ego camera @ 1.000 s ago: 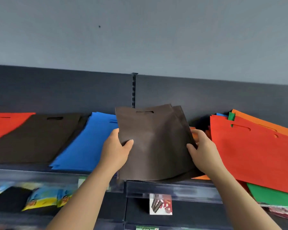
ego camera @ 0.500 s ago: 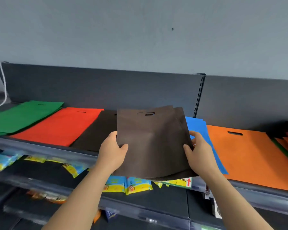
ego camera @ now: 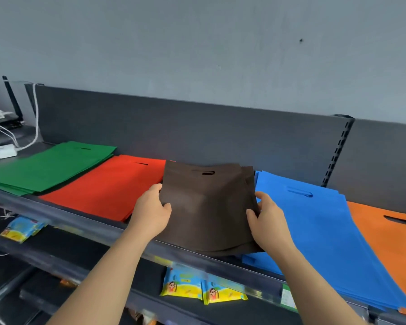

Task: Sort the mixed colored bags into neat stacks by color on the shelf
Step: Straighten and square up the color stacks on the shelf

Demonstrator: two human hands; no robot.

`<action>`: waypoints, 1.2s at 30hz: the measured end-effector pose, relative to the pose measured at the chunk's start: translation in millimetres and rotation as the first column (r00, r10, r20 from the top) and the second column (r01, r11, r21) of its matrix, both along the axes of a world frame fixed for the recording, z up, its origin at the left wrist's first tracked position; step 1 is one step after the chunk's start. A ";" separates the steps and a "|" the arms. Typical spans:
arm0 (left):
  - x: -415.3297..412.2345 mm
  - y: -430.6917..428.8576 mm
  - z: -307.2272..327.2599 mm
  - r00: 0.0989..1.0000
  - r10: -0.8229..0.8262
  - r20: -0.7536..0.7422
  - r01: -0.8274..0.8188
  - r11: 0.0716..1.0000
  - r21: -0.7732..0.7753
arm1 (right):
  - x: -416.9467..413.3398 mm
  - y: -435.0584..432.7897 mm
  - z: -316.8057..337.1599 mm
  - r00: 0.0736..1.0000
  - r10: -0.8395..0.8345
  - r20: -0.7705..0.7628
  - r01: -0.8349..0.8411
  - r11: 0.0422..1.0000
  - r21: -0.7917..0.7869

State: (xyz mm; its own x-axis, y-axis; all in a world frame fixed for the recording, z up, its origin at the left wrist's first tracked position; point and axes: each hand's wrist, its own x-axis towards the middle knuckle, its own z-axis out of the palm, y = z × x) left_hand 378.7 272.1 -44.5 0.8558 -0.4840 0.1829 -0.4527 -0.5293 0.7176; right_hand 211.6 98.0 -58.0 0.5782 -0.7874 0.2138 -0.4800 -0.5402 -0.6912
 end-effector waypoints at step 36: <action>-54.8 -59.0 -4.6 0.636 -0.693 0.341 0.658 0.717 0.230 | -88.0 48.7 -1.8 0.841 -0.475 -0.259 0.368 0.853 -0.371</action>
State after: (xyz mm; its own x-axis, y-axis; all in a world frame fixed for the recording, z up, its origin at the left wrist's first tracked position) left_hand 323.9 213.1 -49.1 0.1519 -0.9255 0.3469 -0.9259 -0.0104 0.3777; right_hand 123.6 146.7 -59.8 0.2817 -0.9000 0.3328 -0.8766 -0.3824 -0.2921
